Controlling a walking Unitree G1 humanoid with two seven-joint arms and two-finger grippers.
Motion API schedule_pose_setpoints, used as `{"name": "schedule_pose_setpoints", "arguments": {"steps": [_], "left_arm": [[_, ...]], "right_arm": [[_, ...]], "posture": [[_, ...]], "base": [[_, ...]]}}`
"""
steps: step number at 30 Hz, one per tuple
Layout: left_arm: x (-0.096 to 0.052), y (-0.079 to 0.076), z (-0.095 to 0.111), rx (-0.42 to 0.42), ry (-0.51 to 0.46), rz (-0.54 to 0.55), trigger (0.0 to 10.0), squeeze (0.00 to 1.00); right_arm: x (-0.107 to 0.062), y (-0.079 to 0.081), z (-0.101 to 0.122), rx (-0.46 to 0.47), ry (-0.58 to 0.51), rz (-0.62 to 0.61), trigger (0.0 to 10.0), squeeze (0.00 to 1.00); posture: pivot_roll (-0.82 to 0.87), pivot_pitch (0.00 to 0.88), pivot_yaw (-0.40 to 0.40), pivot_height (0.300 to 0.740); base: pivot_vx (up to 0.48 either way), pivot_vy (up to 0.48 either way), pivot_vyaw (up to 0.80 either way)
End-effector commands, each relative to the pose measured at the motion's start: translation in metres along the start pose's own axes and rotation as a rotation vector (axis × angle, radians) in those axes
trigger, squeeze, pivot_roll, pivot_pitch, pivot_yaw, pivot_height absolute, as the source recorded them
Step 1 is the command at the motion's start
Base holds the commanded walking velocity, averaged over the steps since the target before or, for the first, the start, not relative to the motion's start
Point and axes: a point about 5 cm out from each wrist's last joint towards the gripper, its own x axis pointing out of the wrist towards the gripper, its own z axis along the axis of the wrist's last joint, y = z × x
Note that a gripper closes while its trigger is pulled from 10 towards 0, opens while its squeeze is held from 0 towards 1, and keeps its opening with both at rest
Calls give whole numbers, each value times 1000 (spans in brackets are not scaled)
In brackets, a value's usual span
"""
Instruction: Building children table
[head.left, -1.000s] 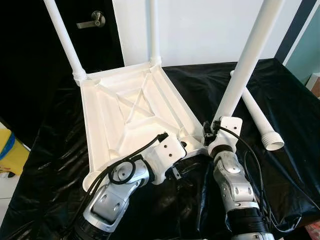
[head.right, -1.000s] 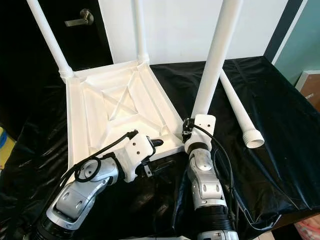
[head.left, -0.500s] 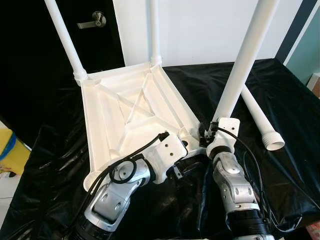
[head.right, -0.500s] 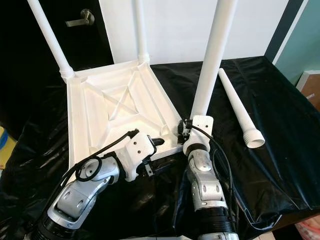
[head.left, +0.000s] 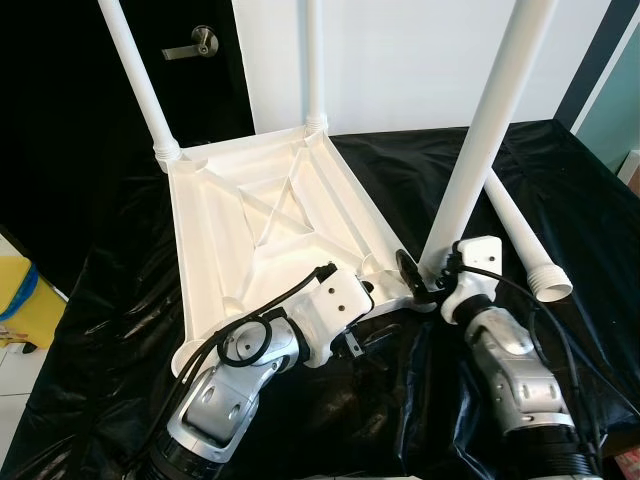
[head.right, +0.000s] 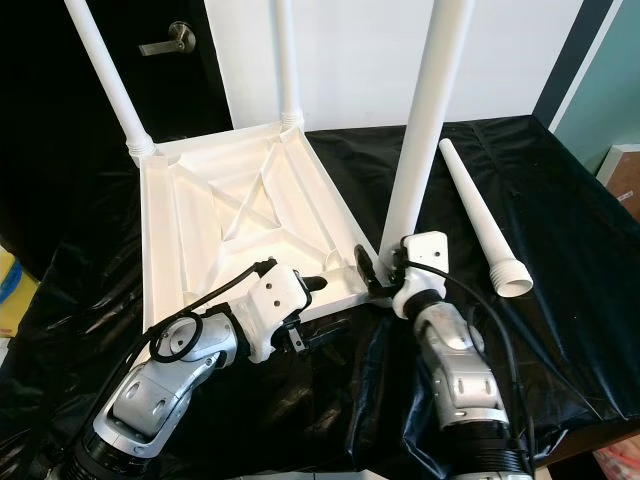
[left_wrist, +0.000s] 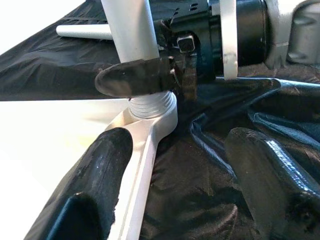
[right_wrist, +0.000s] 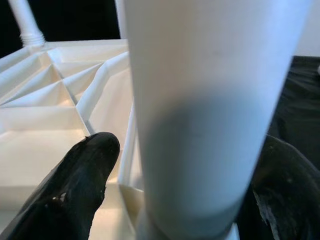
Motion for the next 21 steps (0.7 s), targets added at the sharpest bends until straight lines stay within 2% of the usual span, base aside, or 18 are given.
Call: {"name": "schedule_pose_setpoints", "arguments": {"steps": [1, 5, 9, 14, 18, 19, 20, 21], "left_arm": [[0, 2, 2, 20, 1, 17, 10000, 0], [0, 3, 2, 28, 3, 19, 10000, 0], [0, 4, 2, 29, 4, 19, 10000, 0], [0, 4, 2, 36, 6, 16, 10000, 0], [0, 4, 3, 38, 5, 17, 10000, 0], [0, 4, 3, 39, 5, 19, 10000, 0], [0, 4, 3, 39, 5, 19, 10000, 0], [-1, 3, 2, 37, 6, 23, 10000, 0]], "right_arm": [[2, 1, -1, 1, 1, 52, 10000, 0], [11, -8, 0, -60, 22, 170, 10000, 0], [15, -8, 1, -74, 25, 201, 10000, 0], [27, -10, -1, -109, 66, 312, 10000, 0], [28, -12, -3, -116, 81, 329, 10000, 0], [29, -13, -5, -121, 91, 340, 7647, 0], [29, -13, -5, -121, 91, 340, 7647, 0], [28, -17, -8, -124, 101, 340, 0, 0]], "posture": [[-48, 14, 18, 740], [-42, 11, 24, 740], [-43, 10, 27, 740], [-36, 9, 27, 740], [-28, 12, 21, 740], [-27, 13, 20, 740], [-27, 13, 20, 740], [-26, 15, 18, 740]], "base": [[0, 0, 0], [0, 0, 0], [0, 0, 0], [0, 0, 0], [0, 0, 0], [0, 0, 0], [0, 0, 0], [0, 0, 0]]}}
